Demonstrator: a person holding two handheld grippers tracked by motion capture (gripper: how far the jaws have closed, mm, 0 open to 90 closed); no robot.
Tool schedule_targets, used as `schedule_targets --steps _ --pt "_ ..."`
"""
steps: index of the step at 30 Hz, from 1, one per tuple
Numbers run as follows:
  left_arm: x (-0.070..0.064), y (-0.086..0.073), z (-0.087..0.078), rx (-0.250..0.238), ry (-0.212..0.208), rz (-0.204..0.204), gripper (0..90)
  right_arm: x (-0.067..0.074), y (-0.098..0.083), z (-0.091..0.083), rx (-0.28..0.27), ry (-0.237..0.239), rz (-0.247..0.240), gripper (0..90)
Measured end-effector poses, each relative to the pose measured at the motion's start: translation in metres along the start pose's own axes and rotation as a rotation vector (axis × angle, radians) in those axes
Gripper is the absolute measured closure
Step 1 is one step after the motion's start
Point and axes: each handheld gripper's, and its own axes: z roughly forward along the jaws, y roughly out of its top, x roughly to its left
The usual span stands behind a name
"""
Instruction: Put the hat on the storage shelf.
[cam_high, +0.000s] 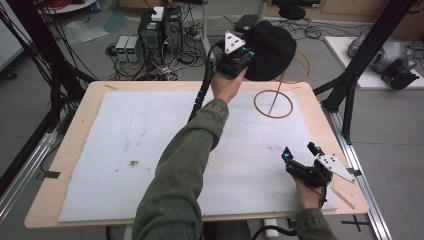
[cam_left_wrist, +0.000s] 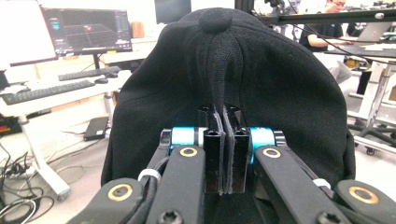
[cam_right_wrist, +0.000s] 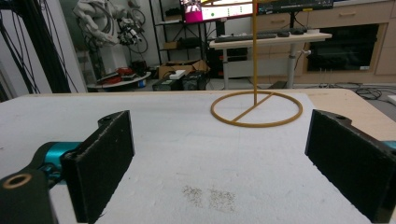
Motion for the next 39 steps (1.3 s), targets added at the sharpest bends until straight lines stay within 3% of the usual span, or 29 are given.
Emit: schedule_targets --steps 11,15,21,24,30,39 --pt "-0.02 0.016 0.039 0.019 -0.045 0.016 87.9 -0.002 0.001 0.0 -0.012 0.001 -0.005 7.2" --pt "-0.022 0.02 0.049 0.039 -0.042 0.034 87.9 -0.004 0.0 0.002 -0.015 -0.003 -0.001 7.2" --pt "-0.018 0.021 0.069 0.09 -0.041 0.028 87.8 -0.005 0.0 0.002 -0.015 -0.004 0.002 7.2" --pt "-0.019 0.022 0.081 0.124 -0.086 -0.008 87.9 -0.005 -0.001 0.004 -0.01 -0.005 -0.002 7.2" --pt "-0.023 0.023 0.097 0.238 -0.157 0.002 87.9 -0.007 -0.002 0.005 -0.007 -0.004 -0.012 7.2" --pt "-0.023 0.016 0.103 0.3 -0.118 0.016 87.7 -0.007 -0.002 0.005 -0.011 -0.004 -0.011 7.2"
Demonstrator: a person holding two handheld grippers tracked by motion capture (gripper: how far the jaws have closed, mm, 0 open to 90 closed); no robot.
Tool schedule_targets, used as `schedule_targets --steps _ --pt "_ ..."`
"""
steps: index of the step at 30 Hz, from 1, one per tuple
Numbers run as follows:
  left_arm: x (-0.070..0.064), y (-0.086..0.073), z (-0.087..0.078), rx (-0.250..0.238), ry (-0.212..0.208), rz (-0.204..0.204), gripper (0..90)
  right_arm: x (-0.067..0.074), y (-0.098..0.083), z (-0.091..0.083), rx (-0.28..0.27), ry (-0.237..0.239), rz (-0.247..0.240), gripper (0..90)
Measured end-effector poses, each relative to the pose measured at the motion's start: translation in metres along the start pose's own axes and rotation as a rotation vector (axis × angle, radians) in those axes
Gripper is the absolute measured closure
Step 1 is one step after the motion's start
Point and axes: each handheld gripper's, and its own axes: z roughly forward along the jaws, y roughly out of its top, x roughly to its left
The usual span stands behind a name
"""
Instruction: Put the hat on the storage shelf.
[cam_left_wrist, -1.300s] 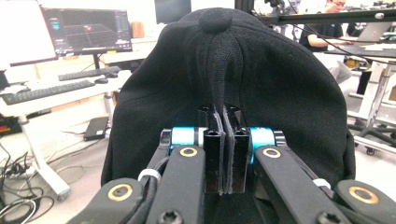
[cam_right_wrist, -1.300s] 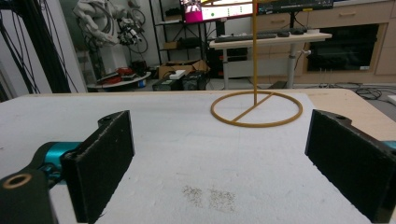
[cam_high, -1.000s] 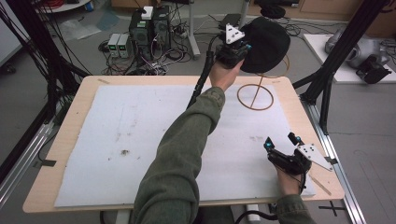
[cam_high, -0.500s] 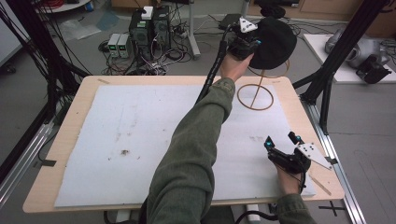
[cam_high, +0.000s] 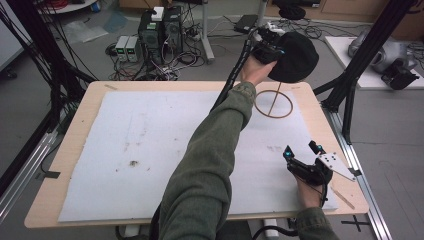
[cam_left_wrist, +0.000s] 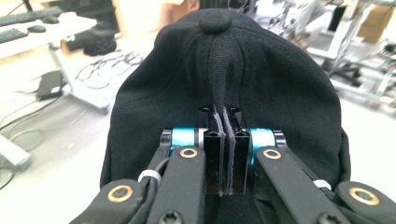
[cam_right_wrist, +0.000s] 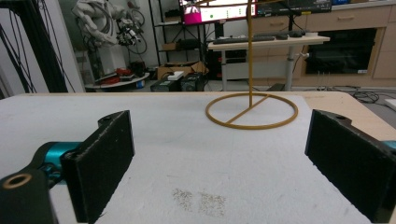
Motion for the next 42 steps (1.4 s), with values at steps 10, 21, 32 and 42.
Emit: schedule_targets --steps 10,21,32,42 --pt "-0.001 -0.001 -0.002 -0.041 -0.03 -0.017 83.7 0.0 0.0 0.0 0.003 -0.002 0.0 7.2" --pt "0.007 -0.005 -0.015 -0.055 0.004 -0.051 45.6 0.001 0.001 -0.001 0.002 0.001 0.0 7.2" --pt "0.02 -0.009 -0.036 -0.09 0.026 -0.064 35.6 0.002 0.001 -0.001 -0.001 0.002 -0.002 7.2" --pt "0.029 -0.022 -0.057 -0.12 0.021 -0.085 32.1 0.003 0.001 0.0 0.003 0.006 -0.008 7.2"
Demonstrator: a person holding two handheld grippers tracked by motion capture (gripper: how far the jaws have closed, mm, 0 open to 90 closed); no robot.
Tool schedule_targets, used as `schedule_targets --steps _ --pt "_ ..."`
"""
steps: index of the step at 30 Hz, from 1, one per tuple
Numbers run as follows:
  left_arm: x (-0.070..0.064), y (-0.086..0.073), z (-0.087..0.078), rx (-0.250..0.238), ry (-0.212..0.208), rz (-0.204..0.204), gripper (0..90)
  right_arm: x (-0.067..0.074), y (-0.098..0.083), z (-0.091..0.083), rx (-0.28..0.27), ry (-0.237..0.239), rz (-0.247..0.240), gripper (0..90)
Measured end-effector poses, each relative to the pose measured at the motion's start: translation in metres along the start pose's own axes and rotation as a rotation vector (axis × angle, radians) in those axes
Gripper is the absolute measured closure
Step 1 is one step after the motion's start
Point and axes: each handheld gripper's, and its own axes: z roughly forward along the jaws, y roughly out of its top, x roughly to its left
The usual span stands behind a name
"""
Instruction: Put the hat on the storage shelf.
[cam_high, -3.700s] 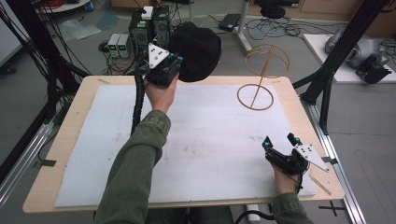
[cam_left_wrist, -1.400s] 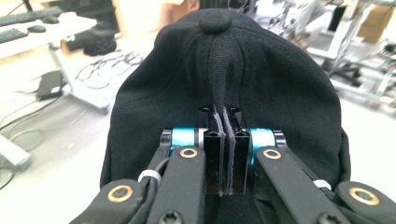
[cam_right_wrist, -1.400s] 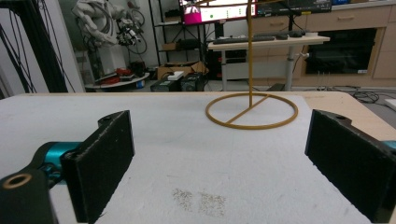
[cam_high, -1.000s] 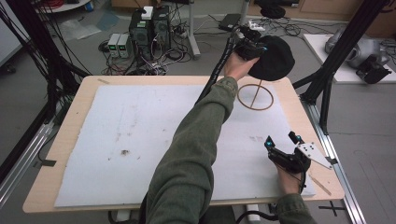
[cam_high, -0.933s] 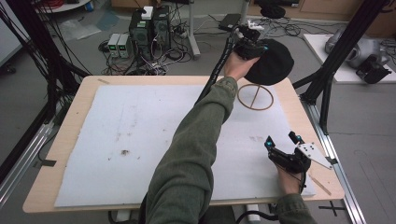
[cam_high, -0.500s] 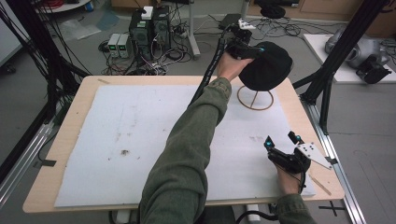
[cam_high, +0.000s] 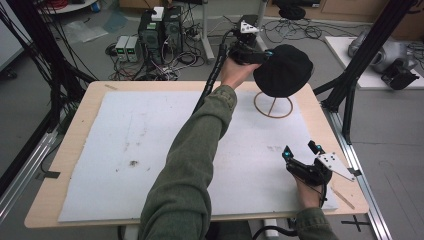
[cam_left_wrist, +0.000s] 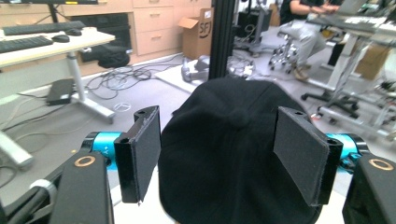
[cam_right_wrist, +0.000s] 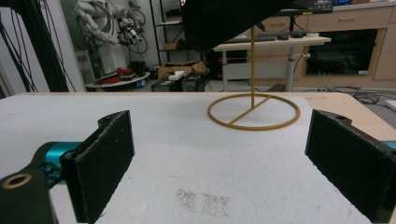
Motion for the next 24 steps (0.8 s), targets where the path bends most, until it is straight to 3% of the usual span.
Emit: schedule_targets --steps 5,12,24 --pt "0.004 -0.004 -0.017 -0.017 -0.015 -0.007 31.5 -0.001 0.0 0.001 0.002 -0.011 0.012 7.1" --pt "0.012 -0.016 -0.041 -0.027 0.01 0.007 29.5 -0.001 0.0 0.001 -0.004 -0.008 0.007 7.1" --pt "0.018 -0.033 -0.073 -0.034 0.01 0.005 29.3 0.0 0.002 -0.001 -0.007 -0.013 0.006 7.1"
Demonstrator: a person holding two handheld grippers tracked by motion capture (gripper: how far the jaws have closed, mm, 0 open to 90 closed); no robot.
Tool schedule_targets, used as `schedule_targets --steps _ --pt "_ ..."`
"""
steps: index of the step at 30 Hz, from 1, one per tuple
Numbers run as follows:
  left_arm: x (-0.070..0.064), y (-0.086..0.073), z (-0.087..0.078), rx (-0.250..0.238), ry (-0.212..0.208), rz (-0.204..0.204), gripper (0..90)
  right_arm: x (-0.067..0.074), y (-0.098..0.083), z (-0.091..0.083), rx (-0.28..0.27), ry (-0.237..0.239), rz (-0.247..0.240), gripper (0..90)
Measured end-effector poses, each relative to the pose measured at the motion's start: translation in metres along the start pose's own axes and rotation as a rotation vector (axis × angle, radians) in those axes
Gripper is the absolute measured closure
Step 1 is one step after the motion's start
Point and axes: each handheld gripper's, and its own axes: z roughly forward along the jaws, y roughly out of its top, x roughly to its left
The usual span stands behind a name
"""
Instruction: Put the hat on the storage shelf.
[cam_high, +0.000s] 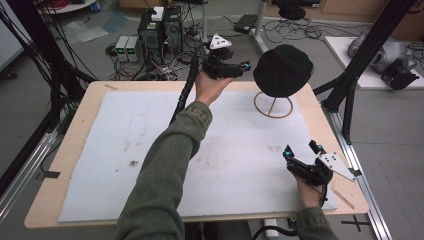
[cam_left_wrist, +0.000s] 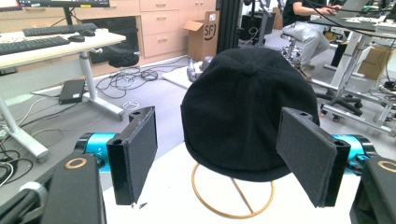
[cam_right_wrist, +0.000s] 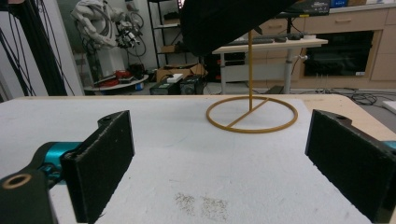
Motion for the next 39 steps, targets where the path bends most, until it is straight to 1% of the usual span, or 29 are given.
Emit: schedule_targets --steps 2,7,9,13,16,18,21,24,27,31,34,37,39 --pt "0.0 -0.001 -0.005 -0.014 -0.005 -0.006 29.9 0.0 0.0 0.0 -0.004 0.001 -0.003 7.1" --pt "0.001 -0.004 -0.018 -0.029 -0.002 -0.002 30.1 0.001 0.0 -0.001 -0.007 -0.002 -0.005 7.1" --pt "0.002 -0.007 -0.023 -0.029 0.004 0.001 30.1 0.001 0.0 -0.001 -0.003 -0.001 -0.003 7.1" --pt "0.006 -0.018 -0.038 -0.041 0.015 -0.009 30.1 0.001 0.0 -0.002 -0.006 -0.007 -0.007 7.1" --pt "0.007 -0.029 -0.052 -0.059 0.039 -0.013 30.3 0.0 0.0 -0.002 -0.007 -0.017 -0.022 7.1" --pt "0.007 -0.036 -0.061 -0.065 0.052 -0.02 30.5 -0.002 0.0 -0.003 -0.01 -0.024 -0.021 7.1" --pt "0.007 -0.047 -0.073 -0.058 0.075 -0.023 30.4 -0.004 0.001 -0.006 -0.022 -0.04 -0.005 7.1" --pt "0.006 -0.054 -0.083 -0.058 0.091 -0.027 30.1 -0.004 0.001 -0.008 -0.025 -0.047 -0.003 7.1" --pt "0.005 -0.057 -0.093 -0.07 0.103 -0.026 29.8 -0.001 0.001 -0.01 -0.022 -0.045 -0.008 7.1" --pt "0.006 -0.061 -0.107 -0.066 0.129 -0.01 29.7 0.001 0.001 -0.012 -0.022 -0.043 -0.018 7.1" --pt "0.008 -0.064 -0.117 -0.074 0.145 -0.02 29.2 0.003 0.001 -0.013 -0.018 -0.042 -0.024 7.1" --pt "0.009 -0.07 -0.129 -0.077 0.166 -0.011 28.4 0.004 0.001 -0.016 -0.016 -0.041 -0.04 7.1" --pt "0.009 -0.073 -0.135 -0.078 0.177 -0.015 28.4 0.004 0.001 -0.018 -0.021 -0.046 -0.041 7.1"
